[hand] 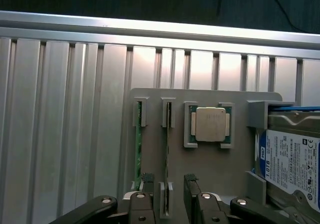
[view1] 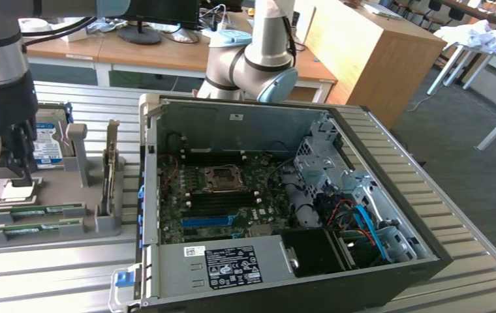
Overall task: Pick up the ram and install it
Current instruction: 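Pick up the ram and move it above insertion slot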
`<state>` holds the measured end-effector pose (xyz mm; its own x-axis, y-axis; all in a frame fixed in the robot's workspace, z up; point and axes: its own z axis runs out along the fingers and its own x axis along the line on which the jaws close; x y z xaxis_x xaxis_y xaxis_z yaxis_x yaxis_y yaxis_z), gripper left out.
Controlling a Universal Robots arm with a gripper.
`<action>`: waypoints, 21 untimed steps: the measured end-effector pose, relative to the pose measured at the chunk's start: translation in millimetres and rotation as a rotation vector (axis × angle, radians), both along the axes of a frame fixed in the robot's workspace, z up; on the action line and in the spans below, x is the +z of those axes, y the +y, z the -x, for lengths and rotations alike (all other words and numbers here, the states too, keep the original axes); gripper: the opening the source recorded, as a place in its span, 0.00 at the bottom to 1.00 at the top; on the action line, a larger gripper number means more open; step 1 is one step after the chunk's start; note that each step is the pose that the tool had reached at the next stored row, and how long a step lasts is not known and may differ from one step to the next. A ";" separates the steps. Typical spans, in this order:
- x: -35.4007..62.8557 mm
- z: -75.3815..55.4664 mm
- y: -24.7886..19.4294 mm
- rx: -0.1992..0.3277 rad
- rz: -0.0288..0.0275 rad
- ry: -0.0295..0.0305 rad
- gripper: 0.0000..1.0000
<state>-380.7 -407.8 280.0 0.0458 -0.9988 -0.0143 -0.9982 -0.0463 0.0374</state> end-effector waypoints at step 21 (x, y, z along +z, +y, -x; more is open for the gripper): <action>-23.2 0.0 0.0 0.000 0.0000 0.0000 0.37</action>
